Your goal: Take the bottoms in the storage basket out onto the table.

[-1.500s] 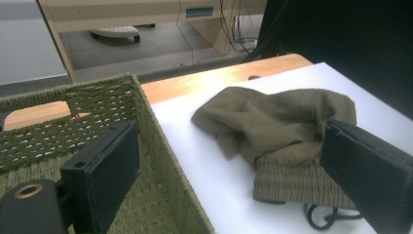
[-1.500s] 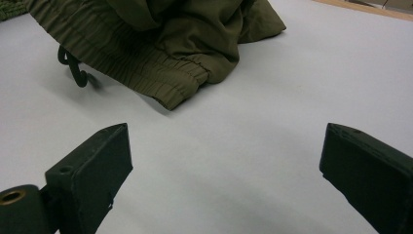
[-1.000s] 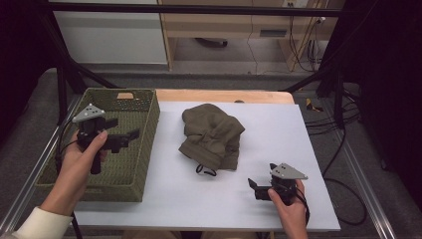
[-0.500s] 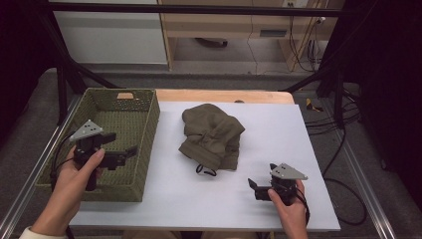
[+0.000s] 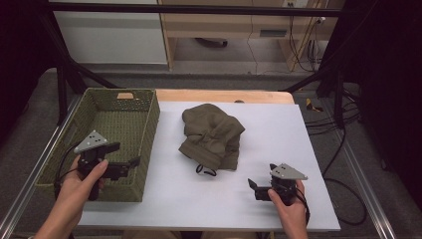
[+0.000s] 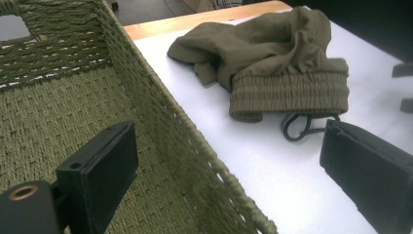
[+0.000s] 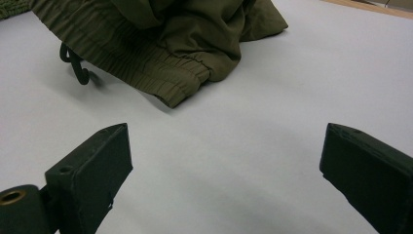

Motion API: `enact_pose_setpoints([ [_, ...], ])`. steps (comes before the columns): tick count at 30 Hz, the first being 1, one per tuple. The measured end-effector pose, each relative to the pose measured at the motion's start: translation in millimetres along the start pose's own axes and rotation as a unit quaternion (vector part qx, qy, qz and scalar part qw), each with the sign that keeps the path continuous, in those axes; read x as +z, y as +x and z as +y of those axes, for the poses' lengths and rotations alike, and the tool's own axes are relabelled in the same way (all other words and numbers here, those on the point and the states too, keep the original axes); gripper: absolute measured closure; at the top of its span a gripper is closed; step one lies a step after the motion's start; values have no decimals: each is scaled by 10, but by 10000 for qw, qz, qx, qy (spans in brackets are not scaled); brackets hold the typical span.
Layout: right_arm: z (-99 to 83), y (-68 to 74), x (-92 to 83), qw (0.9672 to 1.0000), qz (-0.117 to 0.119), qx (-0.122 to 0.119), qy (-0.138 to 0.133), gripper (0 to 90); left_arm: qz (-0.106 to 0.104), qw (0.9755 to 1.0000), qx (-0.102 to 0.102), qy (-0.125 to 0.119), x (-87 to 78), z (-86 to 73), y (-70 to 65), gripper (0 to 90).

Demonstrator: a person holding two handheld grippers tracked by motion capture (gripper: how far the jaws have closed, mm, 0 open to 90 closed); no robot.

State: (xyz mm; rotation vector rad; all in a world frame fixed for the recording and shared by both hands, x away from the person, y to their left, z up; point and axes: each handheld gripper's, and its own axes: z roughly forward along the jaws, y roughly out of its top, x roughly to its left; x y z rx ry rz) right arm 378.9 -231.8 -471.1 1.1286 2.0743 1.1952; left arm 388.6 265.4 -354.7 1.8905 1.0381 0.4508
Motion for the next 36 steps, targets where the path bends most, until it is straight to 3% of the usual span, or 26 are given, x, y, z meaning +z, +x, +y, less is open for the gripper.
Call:
enact_pose_setpoints([
  [13, -2, 2, 1, 10000, -7, 5, -2, 52, -35, 9999, -78, 81, 36, -197, -19, 68],
  [27, -9, 10, 9, 10000, -38, 14, -4, 53, 46, 10000, -17, 26, -8, -342, 24, 67],
  [36, -10, 20, 15, 10000, -46, 18, -42, 52, 155, 9996, -221, -60, -74, -437, 144, 68],
])
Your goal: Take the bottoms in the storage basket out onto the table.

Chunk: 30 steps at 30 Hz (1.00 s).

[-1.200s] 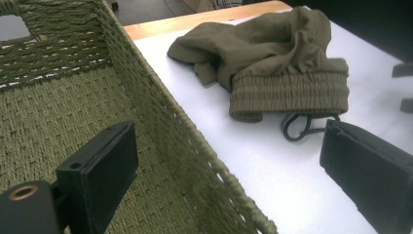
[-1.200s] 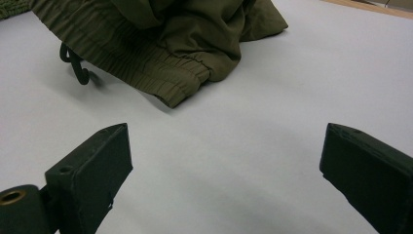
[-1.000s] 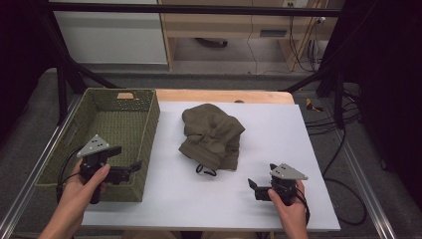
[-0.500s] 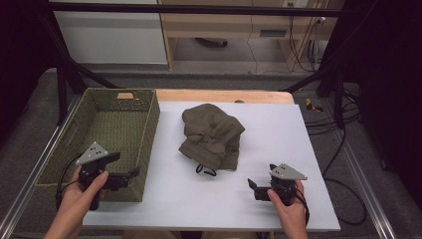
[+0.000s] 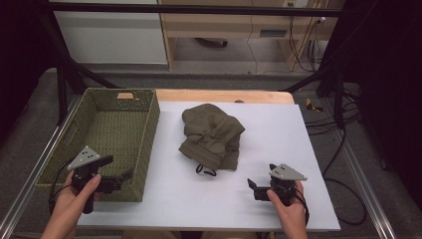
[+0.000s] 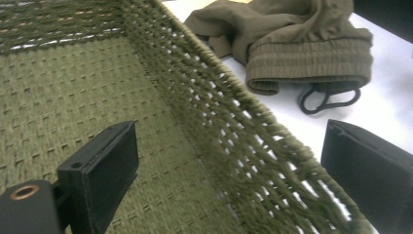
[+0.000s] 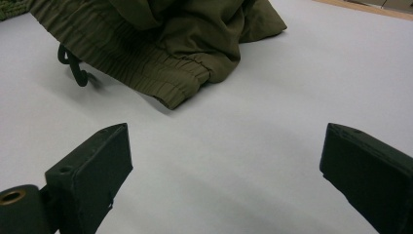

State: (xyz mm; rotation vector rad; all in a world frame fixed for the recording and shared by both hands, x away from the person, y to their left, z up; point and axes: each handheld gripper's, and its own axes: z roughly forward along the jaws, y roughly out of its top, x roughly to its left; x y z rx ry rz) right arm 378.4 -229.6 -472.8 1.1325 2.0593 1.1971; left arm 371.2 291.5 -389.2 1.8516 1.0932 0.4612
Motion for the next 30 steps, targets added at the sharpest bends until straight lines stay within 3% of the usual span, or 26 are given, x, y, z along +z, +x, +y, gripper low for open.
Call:
enact_pose_setpoints([
  [5, -5, 5, 6, 10000, -18, -8, -23, 53, -11, 10000, -37, -67, -12, -9, 25, 68],
  [11, -9, -6, 1, 9999, -102, -35, -85, 51, -137, 9999, 62, -85, -5, -36, 12, 68],
  [18, -13, -22, -1, 9999, -105, 1, -113, 51, -112, 9995, 250, -122, 1, -74, -10, 68],
  [24, -16, -22, 4, 9999, -77, -22, -130, 52, -266, 9994, 202, -122, 26, -72, -4, 54],
  [26, -18, -23, 5, 9999, -73, -19, -134, 51, -329, 9994, 61, -98, 46, -70, 26, 49],
  [30, -19, -26, 1, 9999, -67, -12, -155, 51, -298, 9994, 105, -126, 42, -74, 19, 59],
])
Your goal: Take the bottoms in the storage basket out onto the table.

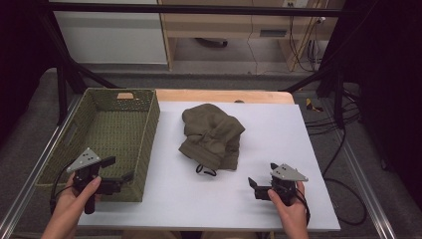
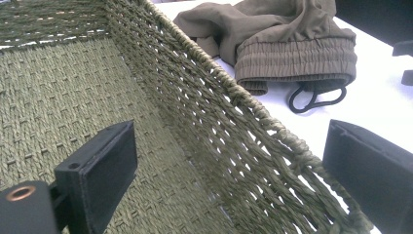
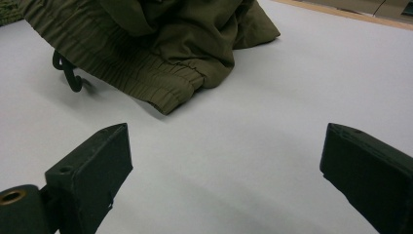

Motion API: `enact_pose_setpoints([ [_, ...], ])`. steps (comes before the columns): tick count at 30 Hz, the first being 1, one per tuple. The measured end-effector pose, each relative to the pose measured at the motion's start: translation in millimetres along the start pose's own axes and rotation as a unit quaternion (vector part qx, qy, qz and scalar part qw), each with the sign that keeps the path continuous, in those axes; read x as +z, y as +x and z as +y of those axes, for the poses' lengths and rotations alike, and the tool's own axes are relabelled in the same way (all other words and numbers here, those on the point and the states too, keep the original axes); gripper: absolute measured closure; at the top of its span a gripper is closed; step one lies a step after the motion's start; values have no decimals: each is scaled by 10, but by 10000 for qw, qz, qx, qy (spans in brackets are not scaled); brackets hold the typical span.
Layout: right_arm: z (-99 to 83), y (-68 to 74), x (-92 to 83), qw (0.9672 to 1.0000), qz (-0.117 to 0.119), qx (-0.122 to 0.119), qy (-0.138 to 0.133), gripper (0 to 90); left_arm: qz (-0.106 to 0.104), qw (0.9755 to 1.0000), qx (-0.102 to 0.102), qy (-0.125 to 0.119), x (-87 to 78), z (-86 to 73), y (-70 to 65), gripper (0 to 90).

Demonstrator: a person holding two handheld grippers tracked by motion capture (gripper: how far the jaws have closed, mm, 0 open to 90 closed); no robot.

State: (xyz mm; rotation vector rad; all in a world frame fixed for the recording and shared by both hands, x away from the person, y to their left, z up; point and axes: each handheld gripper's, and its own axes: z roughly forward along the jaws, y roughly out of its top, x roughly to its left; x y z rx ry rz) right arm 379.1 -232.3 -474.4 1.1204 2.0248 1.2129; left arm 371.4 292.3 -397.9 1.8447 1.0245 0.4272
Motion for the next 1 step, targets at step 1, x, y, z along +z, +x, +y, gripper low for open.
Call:
enact_pose_setpoints([
  [1, 0, 0, -1, 10000, 2, 17, 4, 51, 5, 10000, 6, -18, -5, 3, -3, 62],
])
